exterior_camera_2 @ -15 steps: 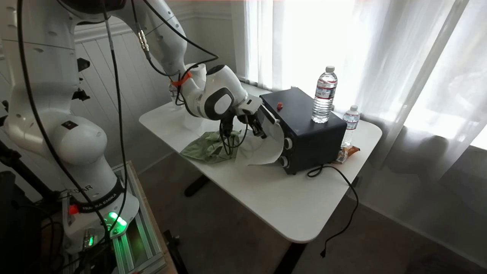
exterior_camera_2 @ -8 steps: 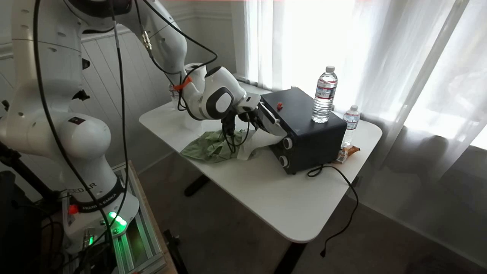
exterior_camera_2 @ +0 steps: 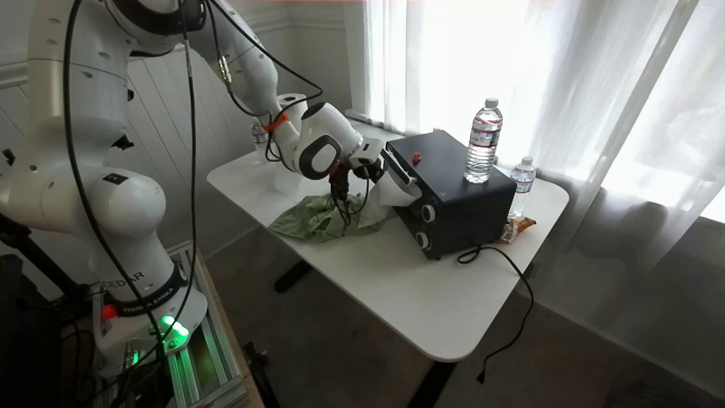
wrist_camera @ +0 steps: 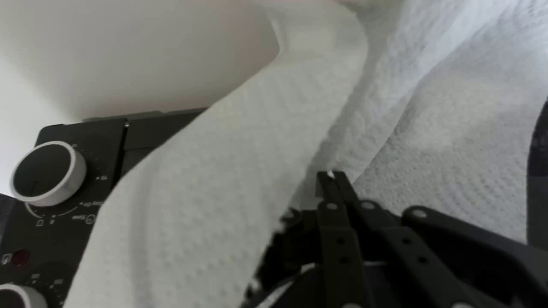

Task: Use the paper towel in front of the microwave to wipe the microwave door

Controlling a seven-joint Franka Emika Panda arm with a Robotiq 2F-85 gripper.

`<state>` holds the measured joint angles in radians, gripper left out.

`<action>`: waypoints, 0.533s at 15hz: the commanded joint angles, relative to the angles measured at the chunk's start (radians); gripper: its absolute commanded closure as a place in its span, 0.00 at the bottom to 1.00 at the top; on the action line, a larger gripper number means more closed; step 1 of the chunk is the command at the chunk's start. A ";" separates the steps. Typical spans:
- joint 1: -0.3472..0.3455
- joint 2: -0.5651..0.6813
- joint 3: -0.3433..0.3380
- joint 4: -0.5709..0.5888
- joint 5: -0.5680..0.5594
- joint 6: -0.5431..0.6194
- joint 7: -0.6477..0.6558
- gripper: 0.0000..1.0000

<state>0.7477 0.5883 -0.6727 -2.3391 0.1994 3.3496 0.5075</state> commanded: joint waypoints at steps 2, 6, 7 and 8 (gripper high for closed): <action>-0.051 -0.002 0.099 0.038 0.028 0.042 -0.043 1.00; -0.111 -0.009 0.193 0.063 0.029 0.061 -0.093 1.00; -0.150 -0.013 0.250 0.074 0.102 0.068 -0.179 1.00; -0.138 -0.005 0.225 0.073 0.035 0.069 -0.114 1.00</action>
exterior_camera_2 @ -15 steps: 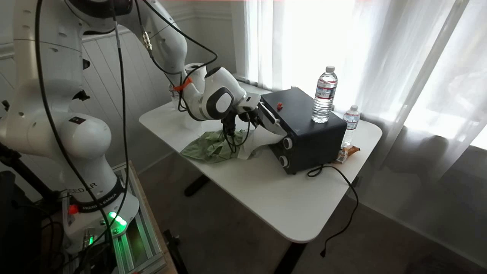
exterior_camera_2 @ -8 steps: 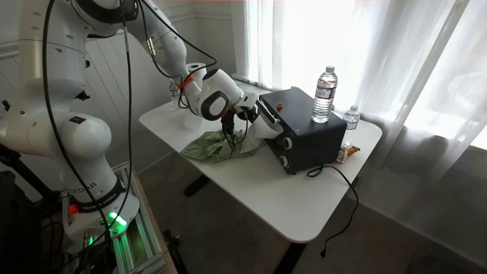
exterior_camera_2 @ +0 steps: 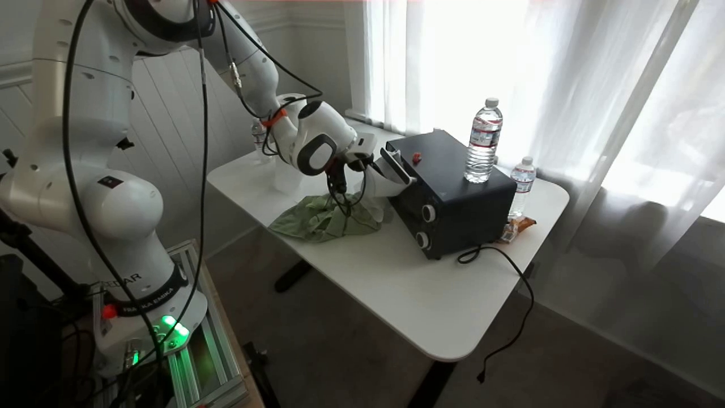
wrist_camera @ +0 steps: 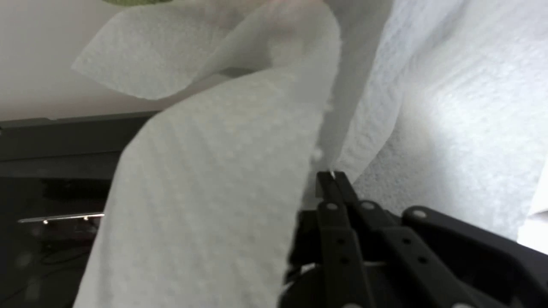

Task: Use the paper towel in front of the microwave to wipe the microwave door

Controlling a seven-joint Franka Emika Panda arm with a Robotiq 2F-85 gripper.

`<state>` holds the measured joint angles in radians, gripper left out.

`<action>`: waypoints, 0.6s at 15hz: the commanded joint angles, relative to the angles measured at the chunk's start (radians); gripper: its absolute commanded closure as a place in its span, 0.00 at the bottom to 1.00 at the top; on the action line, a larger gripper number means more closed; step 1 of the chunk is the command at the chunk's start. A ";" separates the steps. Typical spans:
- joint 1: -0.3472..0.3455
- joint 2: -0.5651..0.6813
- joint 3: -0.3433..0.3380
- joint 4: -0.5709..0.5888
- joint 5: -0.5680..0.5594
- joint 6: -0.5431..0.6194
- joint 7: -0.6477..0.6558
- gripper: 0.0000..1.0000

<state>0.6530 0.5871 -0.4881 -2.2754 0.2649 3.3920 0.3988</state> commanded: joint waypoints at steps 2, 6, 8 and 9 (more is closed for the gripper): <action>-0.031 0.000 0.013 0.007 -0.006 0.009 -0.011 1.00; -0.002 -0.011 -0.067 -0.031 0.032 -0.019 -0.002 1.00; -0.009 -0.025 -0.084 -0.061 0.036 -0.040 0.011 1.00; -0.017 -0.026 -0.090 -0.070 0.036 -0.038 0.018 1.00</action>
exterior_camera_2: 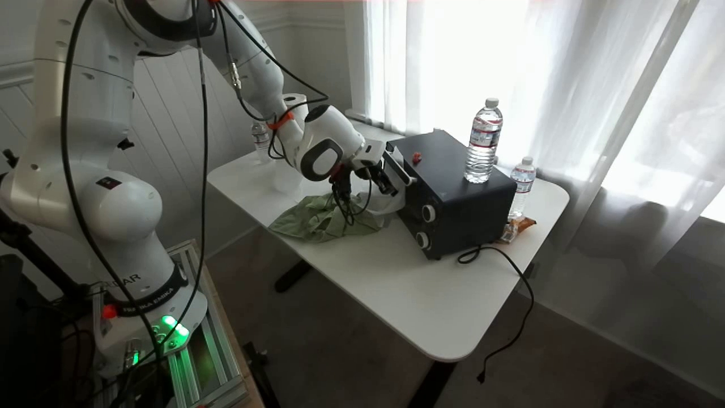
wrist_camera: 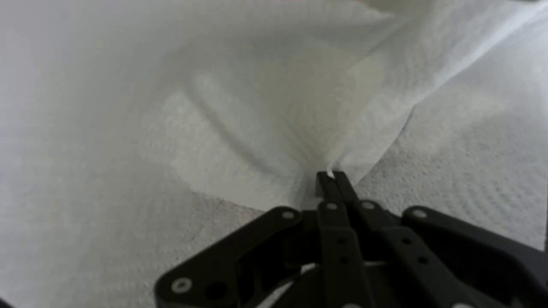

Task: Use the paper towel in front of the microwave to wipe the microwave door

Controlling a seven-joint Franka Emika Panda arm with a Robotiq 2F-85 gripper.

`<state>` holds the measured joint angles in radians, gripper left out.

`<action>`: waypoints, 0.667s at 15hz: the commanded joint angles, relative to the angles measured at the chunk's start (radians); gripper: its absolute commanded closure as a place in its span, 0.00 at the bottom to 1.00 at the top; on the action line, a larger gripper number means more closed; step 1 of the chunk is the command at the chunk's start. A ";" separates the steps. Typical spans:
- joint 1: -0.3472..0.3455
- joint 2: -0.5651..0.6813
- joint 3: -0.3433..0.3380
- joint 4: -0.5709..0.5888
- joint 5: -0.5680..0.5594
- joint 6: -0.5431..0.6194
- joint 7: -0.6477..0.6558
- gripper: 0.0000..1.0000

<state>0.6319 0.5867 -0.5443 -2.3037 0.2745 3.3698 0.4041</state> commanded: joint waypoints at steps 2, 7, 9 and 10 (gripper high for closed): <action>-0.006 -0.028 -0.056 -0.062 0.029 -0.001 0.027 1.00; -0.003 -0.031 -0.127 -0.090 0.049 0.035 0.069 1.00; 0.019 -0.030 -0.164 -0.099 0.072 0.024 0.090 1.00; 0.022 -0.029 -0.175 -0.101 0.079 0.029 0.096 1.00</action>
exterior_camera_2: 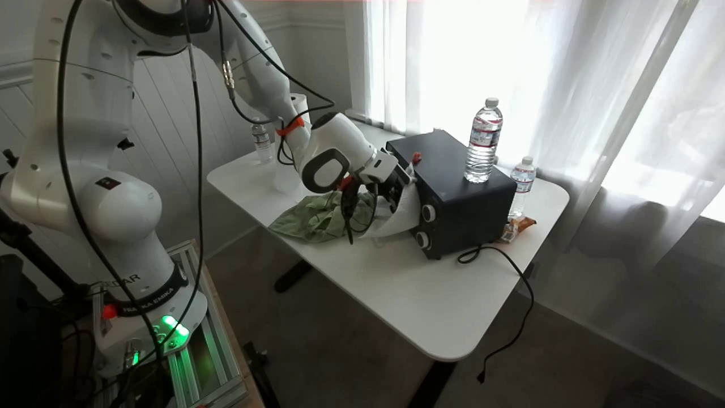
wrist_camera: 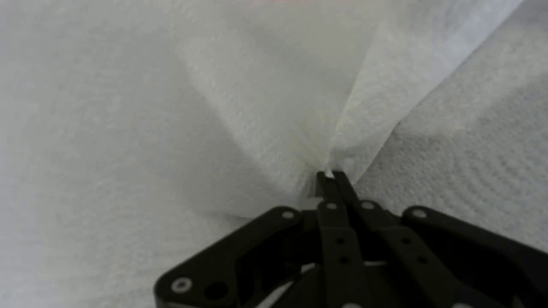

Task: Use the paper towel in front of the microwave to wipe the microwave door

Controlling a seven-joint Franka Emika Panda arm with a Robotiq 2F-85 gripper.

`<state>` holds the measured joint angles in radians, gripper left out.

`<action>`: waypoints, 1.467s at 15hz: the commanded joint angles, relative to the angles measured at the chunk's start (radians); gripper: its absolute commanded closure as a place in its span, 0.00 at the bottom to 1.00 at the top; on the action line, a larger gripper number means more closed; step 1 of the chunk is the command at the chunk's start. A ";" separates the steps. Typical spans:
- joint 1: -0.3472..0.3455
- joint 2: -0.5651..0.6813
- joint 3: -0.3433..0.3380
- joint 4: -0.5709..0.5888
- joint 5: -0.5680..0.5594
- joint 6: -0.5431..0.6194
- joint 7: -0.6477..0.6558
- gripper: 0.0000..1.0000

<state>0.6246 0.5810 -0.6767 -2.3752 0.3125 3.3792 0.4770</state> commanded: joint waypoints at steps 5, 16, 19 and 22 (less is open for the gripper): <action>0.025 -0.034 -0.012 -0.018 0.007 0.039 0.010 1.00; 0.066 -0.033 0.129 0.083 -0.054 0.022 -0.008 1.00; -0.051 -0.044 0.282 0.122 -0.011 0.006 -0.091 1.00; -0.188 -0.024 0.425 0.155 -0.021 -0.016 -0.122 1.00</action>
<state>0.5692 0.5642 -0.3844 -2.2474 0.2760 3.3929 0.4225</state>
